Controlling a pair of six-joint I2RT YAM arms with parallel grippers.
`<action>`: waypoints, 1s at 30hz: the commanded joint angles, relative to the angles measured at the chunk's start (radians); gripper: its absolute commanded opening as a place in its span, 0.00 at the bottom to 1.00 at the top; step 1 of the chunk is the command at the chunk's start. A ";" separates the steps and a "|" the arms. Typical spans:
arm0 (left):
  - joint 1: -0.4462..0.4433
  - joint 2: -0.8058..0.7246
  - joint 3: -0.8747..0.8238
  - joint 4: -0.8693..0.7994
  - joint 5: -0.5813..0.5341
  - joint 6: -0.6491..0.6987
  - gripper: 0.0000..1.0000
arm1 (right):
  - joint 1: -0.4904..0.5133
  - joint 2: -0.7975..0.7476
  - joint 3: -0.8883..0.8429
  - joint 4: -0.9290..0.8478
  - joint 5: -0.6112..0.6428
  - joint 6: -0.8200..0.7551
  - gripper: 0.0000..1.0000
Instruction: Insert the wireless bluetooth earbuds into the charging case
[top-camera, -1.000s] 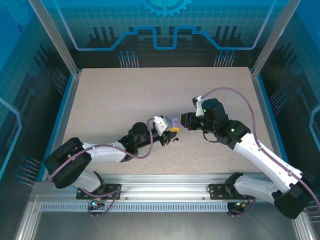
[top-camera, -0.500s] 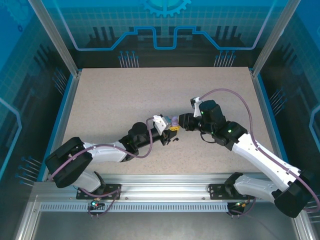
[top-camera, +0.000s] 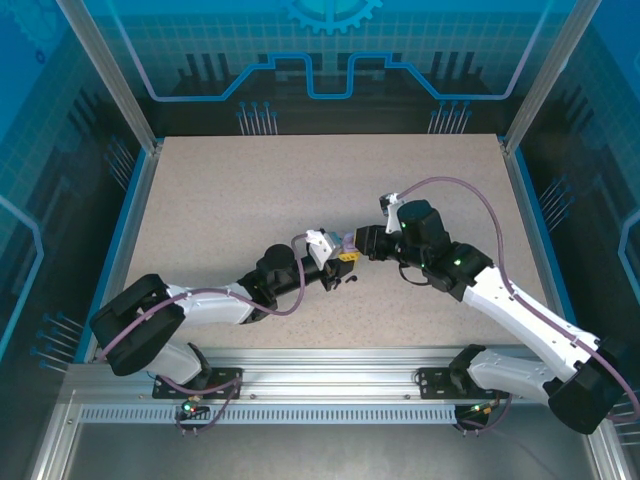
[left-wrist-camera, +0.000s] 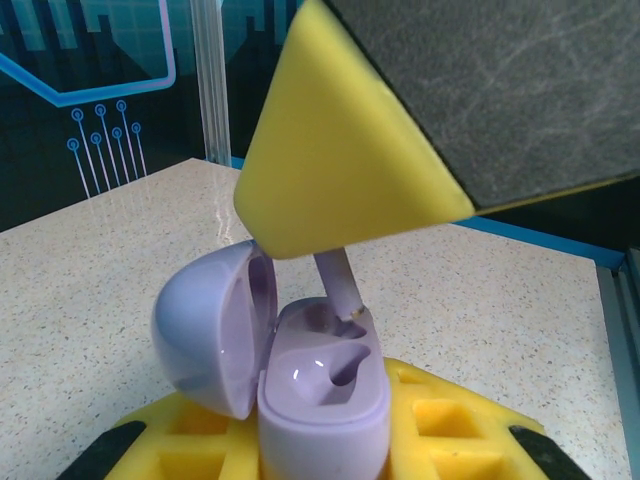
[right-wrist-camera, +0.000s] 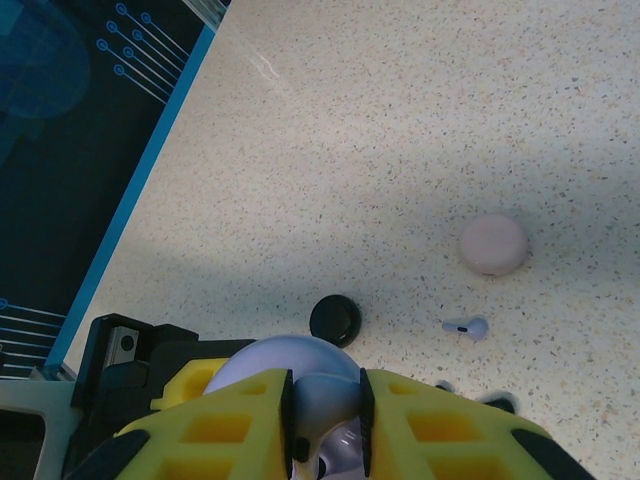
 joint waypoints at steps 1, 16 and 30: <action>-0.008 0.006 0.034 0.040 -0.012 -0.014 0.00 | 0.017 0.007 -0.016 0.021 0.019 0.010 0.24; -0.009 0.008 0.037 0.047 -0.022 -0.023 0.00 | 0.022 0.019 -0.035 0.013 -0.040 0.010 0.26; -0.008 0.012 0.030 0.051 -0.023 -0.021 0.00 | 0.011 -0.021 0.059 -0.065 -0.089 -0.072 0.62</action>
